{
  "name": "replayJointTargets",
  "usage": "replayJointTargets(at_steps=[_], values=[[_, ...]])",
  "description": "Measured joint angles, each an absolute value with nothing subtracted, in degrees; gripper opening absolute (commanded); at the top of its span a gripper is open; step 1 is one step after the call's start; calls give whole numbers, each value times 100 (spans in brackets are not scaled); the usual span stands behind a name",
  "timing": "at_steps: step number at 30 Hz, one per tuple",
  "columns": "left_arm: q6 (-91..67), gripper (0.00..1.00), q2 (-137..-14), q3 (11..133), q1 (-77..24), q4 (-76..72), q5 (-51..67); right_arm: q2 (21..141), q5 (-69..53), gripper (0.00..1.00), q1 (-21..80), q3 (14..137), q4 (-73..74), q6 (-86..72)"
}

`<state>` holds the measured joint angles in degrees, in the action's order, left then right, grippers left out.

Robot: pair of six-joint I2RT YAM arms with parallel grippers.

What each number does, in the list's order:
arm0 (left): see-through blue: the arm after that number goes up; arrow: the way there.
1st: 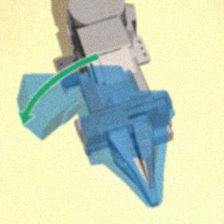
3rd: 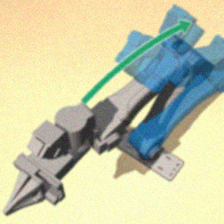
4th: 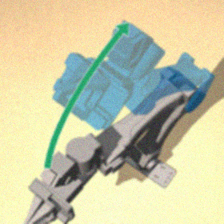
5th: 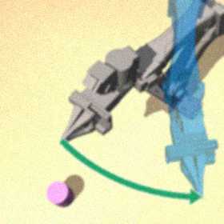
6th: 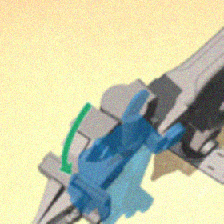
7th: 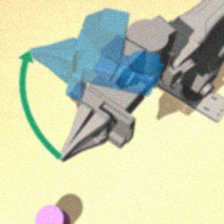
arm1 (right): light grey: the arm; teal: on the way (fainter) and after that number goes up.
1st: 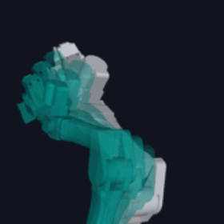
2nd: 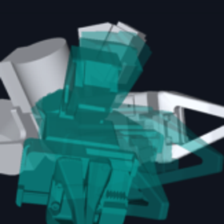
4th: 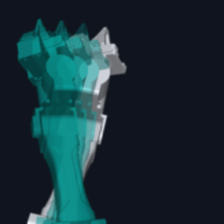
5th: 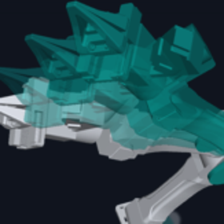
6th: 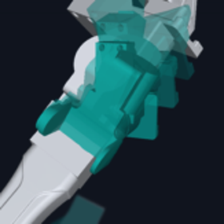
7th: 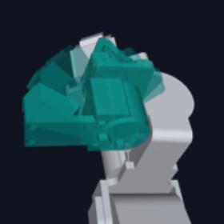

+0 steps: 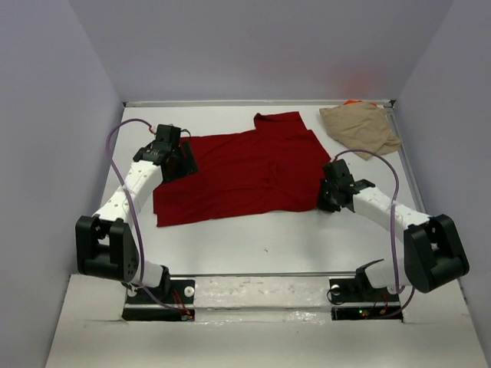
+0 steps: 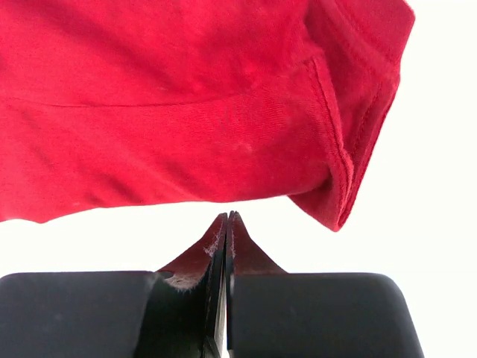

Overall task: Fold and stack the t-shirts
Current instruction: Fold the tshirt

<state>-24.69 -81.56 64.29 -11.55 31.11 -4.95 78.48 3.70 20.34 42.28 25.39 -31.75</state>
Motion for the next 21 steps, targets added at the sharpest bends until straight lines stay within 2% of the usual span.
replayJointTargets(at_steps=[6, 10, 13, 18, 21], values=[[-2443, 79, -8143, 6451, -1155, 3107, -519, 7686, 709, 0, 2252, 4869, 2635, -2792], [-2443, 78, -8147, 6493, -1155, 3050, -480, 7915, 661, 0, 2298, 5937, 2630, -2458], [-2453, 75, -8230, 6497, -1155, 2978, -351, 8621, 617, 0, 2300, 6997, 2615, -2226], [-2510, 65, -8820, 6497, -1157, 2825, -82, 9900, 596, 0, 2300, 7723, 2508, -1986], [-2534, 50, -9185, 6497, -1157, 2829, -40, 10501, 558, 0, 2300, 7837, 2576, -1896]])
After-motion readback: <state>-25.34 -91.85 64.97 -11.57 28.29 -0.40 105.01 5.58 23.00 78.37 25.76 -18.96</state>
